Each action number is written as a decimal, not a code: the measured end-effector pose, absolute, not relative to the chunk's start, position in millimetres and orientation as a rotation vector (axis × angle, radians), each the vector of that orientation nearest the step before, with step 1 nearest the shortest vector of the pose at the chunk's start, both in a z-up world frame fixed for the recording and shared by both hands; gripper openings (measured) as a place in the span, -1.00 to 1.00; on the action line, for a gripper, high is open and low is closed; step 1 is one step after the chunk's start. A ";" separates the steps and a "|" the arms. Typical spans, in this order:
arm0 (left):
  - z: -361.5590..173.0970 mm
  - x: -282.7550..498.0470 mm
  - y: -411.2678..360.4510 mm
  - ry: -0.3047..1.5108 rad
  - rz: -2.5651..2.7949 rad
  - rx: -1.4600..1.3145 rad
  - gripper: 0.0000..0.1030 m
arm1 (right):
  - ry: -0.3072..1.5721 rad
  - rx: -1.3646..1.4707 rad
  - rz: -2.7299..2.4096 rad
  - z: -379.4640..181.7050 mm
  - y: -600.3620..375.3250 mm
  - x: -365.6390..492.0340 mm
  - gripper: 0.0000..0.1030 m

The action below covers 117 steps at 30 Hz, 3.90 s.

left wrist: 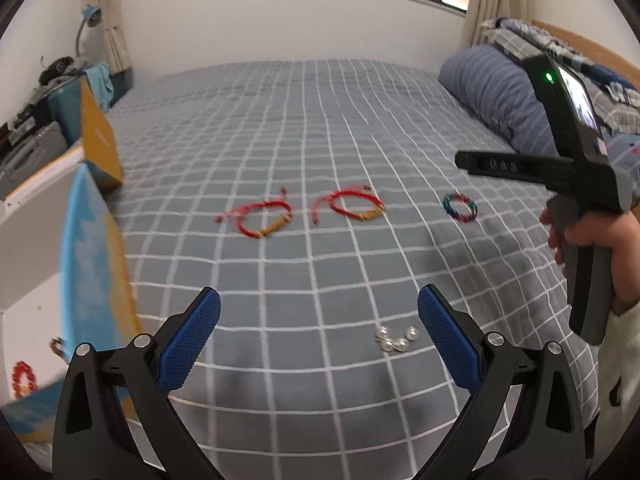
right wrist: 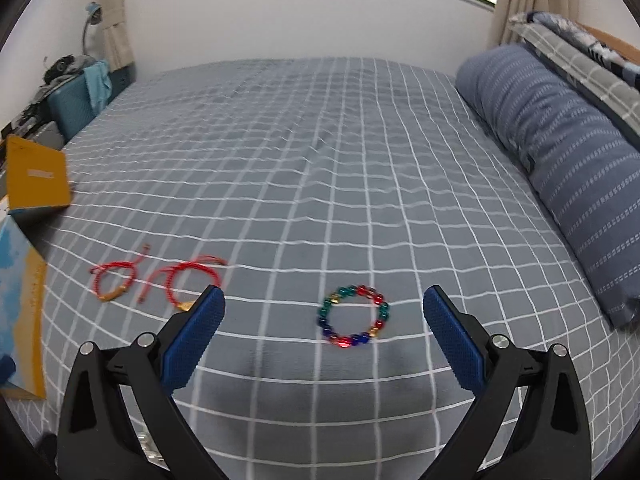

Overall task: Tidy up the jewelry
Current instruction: 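Move both tools away from the box back toward the bed, then grasp the pearl earrings with the left tool while the right tool grasps the multicolour bracelet, then lift the pearls and multicolour bracelet and carry both over the white box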

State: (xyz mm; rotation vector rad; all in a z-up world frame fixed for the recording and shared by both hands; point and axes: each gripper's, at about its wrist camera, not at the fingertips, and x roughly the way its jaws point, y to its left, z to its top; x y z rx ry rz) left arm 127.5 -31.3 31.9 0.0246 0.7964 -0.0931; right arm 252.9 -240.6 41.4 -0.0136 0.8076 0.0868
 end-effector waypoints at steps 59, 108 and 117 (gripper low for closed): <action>-23.6 130.7 -69.1 0.928 -0.170 0.094 -0.56 | 0.983 0.096 0.023 4.2 -283.4 283.7 -0.82; 94.2 172.9 24.1 0.770 -0.049 0.035 -0.56 | 0.860 0.038 0.140 74.2 -250.9 198.0 -0.82; 109.2 157.2 55.7 0.760 -0.014 0.021 -0.56 | 0.820 0.023 0.191 95.8 -220.6 175.7 -0.82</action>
